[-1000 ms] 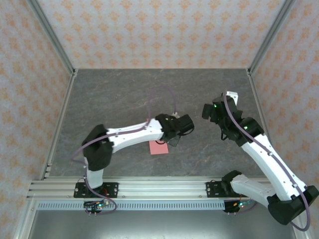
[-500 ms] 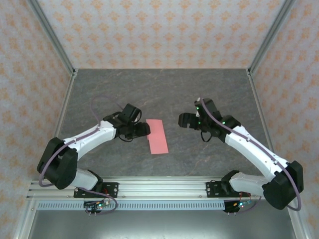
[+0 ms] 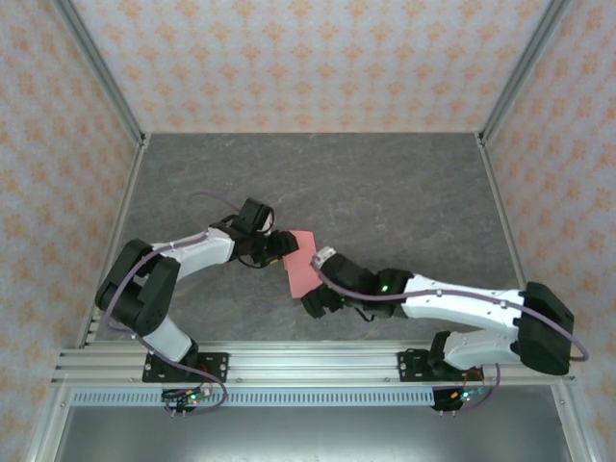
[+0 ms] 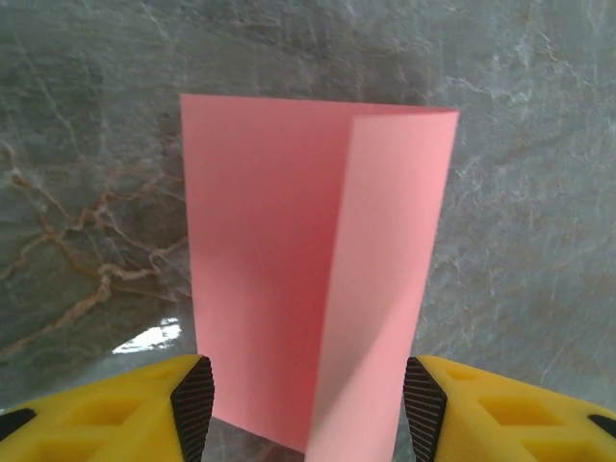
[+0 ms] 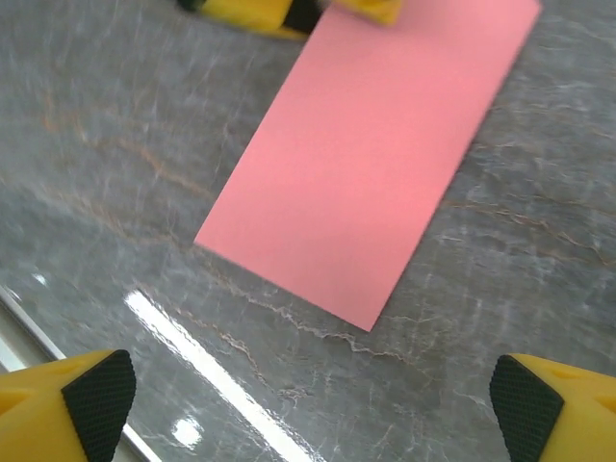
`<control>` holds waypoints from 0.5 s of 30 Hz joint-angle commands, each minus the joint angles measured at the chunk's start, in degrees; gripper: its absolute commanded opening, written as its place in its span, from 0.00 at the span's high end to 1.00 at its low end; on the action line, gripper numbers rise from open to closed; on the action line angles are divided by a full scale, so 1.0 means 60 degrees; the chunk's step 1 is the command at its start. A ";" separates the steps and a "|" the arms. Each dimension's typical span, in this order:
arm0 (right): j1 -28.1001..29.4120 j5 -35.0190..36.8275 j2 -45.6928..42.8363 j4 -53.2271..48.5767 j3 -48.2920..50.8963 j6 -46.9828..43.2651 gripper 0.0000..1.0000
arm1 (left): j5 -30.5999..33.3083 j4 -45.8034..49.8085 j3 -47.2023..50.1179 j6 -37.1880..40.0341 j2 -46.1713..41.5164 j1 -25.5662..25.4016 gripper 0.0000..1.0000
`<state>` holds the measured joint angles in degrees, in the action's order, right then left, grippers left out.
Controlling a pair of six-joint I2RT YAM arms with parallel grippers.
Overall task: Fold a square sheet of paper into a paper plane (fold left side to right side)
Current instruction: Third fold the triangle at the center of the table.
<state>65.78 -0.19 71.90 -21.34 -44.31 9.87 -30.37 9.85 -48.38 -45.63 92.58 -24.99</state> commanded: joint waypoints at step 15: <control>0.1334 0.2291 0.4262 0.0257 -0.2256 -0.3000 0.05 | -0.0395 -0.0191 -0.0442 0.0088 0.0624 0.0270 0.50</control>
<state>73.49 10.44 95.48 -19.18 -55.53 -4.64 -31.79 9.13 -49.56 -45.58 96.07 -23.99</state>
